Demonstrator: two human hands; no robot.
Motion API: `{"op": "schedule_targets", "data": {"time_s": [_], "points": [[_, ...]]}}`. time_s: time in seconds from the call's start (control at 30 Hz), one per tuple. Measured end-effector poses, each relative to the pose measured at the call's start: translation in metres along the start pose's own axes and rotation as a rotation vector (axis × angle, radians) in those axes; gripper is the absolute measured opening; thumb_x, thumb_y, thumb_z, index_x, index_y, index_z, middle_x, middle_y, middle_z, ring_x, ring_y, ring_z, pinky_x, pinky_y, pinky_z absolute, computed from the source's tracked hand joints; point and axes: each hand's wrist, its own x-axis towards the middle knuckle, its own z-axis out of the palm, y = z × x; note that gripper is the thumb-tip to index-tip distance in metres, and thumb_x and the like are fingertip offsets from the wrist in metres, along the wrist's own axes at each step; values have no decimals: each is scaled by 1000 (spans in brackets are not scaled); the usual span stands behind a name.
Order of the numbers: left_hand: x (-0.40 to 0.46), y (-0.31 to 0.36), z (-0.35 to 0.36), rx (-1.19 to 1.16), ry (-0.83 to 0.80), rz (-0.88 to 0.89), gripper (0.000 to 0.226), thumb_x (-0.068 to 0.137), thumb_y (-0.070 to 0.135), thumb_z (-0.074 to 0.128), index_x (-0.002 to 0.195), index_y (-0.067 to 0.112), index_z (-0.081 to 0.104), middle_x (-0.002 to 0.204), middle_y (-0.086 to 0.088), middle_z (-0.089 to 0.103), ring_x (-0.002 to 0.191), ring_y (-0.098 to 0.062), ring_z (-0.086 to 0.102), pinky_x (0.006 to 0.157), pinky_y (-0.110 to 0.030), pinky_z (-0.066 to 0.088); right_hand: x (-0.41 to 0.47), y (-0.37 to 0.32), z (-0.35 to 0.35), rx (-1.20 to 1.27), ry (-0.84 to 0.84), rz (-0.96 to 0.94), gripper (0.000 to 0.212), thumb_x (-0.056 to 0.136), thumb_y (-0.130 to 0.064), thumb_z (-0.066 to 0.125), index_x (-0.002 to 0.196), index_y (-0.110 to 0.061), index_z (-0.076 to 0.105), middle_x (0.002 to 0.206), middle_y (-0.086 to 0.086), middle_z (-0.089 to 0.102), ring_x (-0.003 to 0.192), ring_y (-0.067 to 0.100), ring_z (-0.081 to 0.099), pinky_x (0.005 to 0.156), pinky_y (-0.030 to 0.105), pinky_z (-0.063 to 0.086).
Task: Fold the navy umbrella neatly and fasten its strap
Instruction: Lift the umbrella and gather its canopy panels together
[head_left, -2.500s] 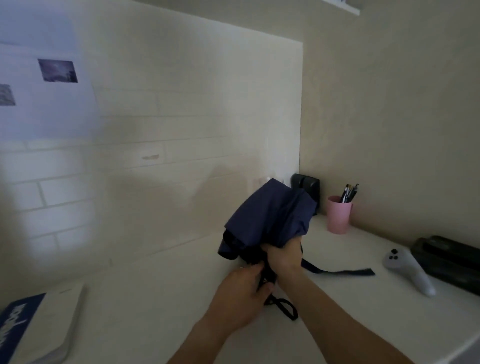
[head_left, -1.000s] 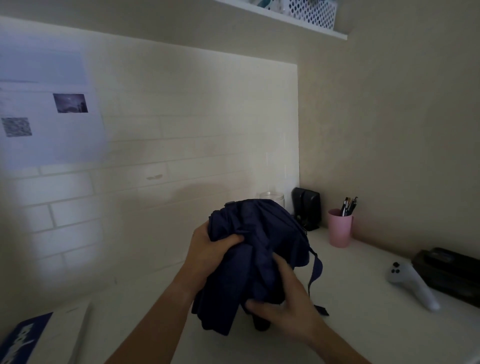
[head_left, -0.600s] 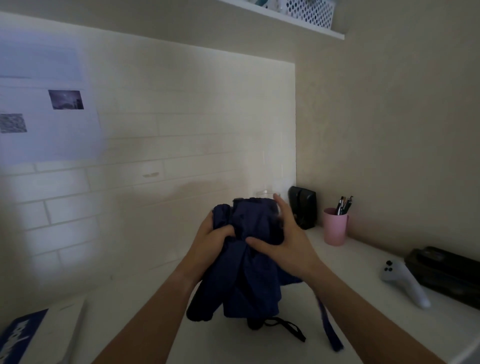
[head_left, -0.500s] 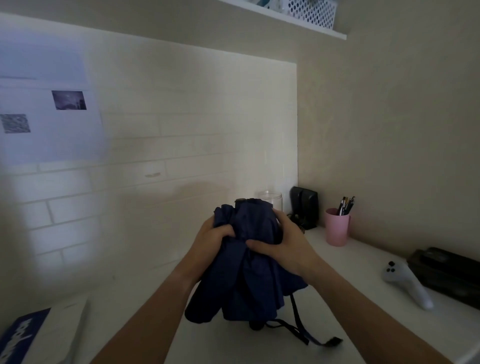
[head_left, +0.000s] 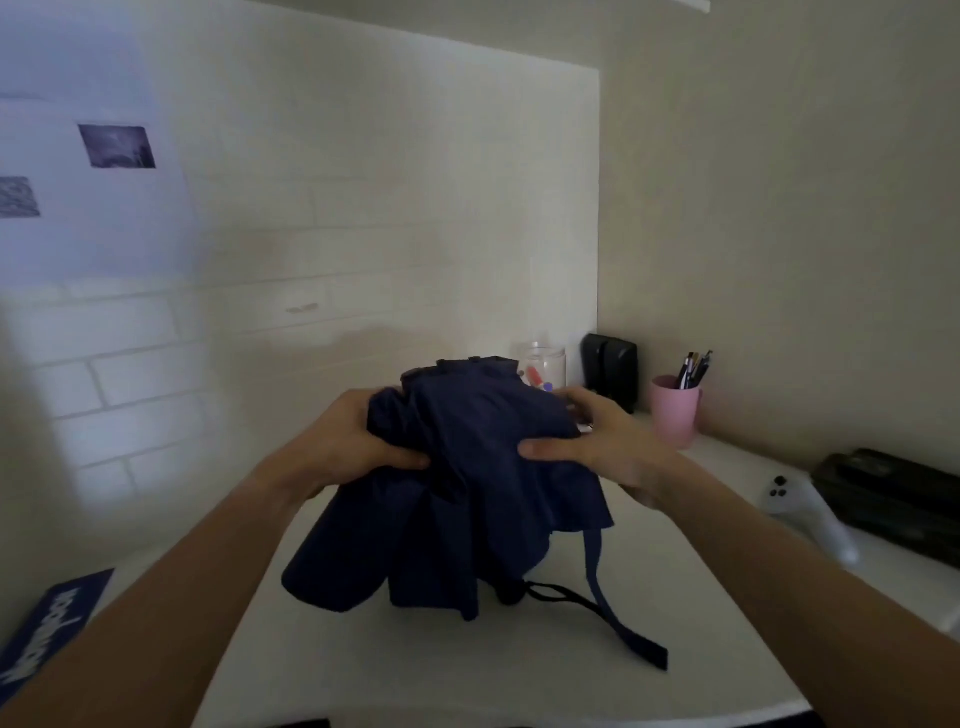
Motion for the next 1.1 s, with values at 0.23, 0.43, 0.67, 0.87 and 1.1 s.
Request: {"op": "schedule_targets", "data": {"time_s": [0.23,0.43,0.67,0.87,1.1], "points": [[3,-47,2,-14,364,-14,24,65,0,90,81,12,77,79,-8,79,75,-21,73,68,-38,61,7,17,-6,-151,40,19,34,73,-6,86,104,-12,74,104,7,75,96,25,72,74,33,61],[8,-91,40,187,585,9,17,83,-14,64,85,-2,75,85,-14,73,75,-22,58,62,-29,41,6,45,0,-480,139,2,17,78,-6,81,85,-20,74,85,-1,77,77,8,73,67,16,55],[19,-163,39,394,366,99,26,74,-15,61,69,11,59,70,-10,52,70,-32,58,62,-31,37,-15,108,31,-554,15,1,27,77,-26,83,88,-35,60,106,-7,62,97,10,61,83,26,50],[-11,-209,26,552,190,-283,50,70,24,57,108,-7,63,111,-33,63,108,-53,58,83,-43,48,-14,136,48,-623,159,167,55,76,-42,80,124,-25,59,112,-5,65,104,19,59,86,30,47],[-67,-80,117,400,423,415,55,80,0,73,132,14,63,142,-6,51,132,-23,46,113,-33,40,-7,139,47,-483,197,148,12,75,-15,78,78,-27,77,81,-13,76,81,10,70,71,19,51]]}}
